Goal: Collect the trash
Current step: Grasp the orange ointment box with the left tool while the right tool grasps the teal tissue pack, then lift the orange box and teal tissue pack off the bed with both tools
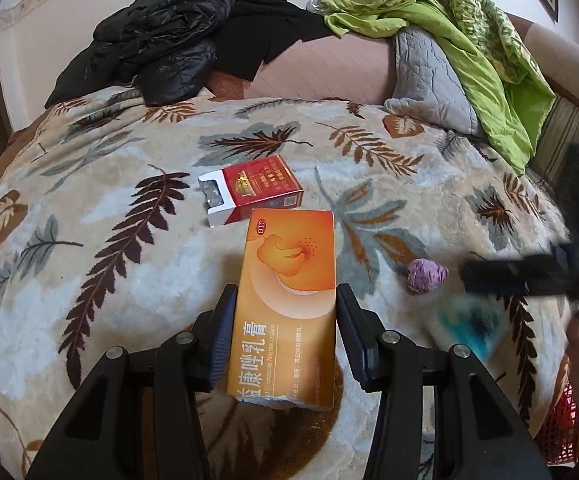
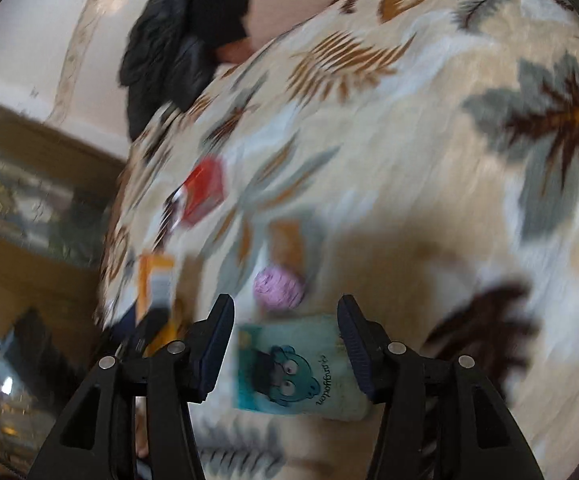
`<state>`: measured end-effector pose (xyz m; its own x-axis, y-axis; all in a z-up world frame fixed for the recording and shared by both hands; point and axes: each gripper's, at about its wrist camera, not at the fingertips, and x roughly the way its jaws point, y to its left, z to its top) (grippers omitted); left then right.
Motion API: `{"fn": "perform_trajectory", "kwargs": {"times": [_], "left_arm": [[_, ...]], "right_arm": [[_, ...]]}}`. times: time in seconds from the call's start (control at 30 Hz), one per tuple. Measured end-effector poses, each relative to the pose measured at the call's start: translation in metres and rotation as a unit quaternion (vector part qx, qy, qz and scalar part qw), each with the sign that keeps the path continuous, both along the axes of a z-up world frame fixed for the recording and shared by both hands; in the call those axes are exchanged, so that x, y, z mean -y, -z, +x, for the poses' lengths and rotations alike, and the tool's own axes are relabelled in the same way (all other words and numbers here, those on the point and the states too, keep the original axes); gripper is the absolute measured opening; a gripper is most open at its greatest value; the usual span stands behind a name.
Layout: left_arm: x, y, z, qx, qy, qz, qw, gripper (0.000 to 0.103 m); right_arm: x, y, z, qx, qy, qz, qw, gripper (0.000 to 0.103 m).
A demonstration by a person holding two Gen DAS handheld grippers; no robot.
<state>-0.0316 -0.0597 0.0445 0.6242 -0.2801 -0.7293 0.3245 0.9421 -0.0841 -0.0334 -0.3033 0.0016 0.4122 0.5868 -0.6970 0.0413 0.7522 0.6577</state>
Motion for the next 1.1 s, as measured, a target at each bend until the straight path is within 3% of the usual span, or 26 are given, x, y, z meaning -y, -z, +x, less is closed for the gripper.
{"fn": "perform_trajectory", "kwargs": {"times": [0.13, 0.37, 0.53, 0.8, 0.9, 0.93, 0.97, 1.1], "left_arm": [[-0.008, 0.0, 0.002, -0.002, -0.013, -0.002, 0.9999, 0.047], [-0.019, -0.001, 0.004, -0.005, -0.024, -0.011, 0.9996, 0.047], [-0.022, -0.004, 0.003, -0.003, -0.02, -0.014, 0.9997, 0.047], [-0.023, -0.009, -0.003, 0.007, -0.012, -0.014, 0.9998, 0.047], [-0.025, -0.01, -0.004, 0.008, -0.014, -0.014, 0.9998, 0.047], [-0.026, -0.01, -0.004, 0.008, -0.015, -0.014, 0.9998, 0.047], [-0.027, -0.011, -0.005, 0.008, -0.015, -0.015, 0.9997, 0.047], [-0.028, -0.014, -0.008, 0.017, -0.015, -0.012, 0.9997, 0.047]], "right_arm": [[-0.024, -0.011, -0.024, 0.015, -0.038, -0.034, 0.999, 0.066], [-0.033, -0.027, -0.049, 0.048, -0.027, -0.144, 0.988, 0.067], [-0.04, -0.013, -0.066, 0.025, -0.037, -0.159, 0.986, 0.07], [-0.052, 0.001, -0.047, -0.006, -0.009, -0.158, 0.987, 0.072], [-0.07, -0.002, -0.045, 0.0, -0.012, -0.195, 0.981, 0.055], [-0.074, -0.004, -0.045, 0.005, -0.014, -0.201, 0.979, 0.045], [-0.077, -0.008, -0.047, 0.013, -0.015, -0.203, 0.979, 0.028], [-0.08, -0.024, -0.059, 0.049, 0.007, -0.21, 0.976, 0.017]]}}
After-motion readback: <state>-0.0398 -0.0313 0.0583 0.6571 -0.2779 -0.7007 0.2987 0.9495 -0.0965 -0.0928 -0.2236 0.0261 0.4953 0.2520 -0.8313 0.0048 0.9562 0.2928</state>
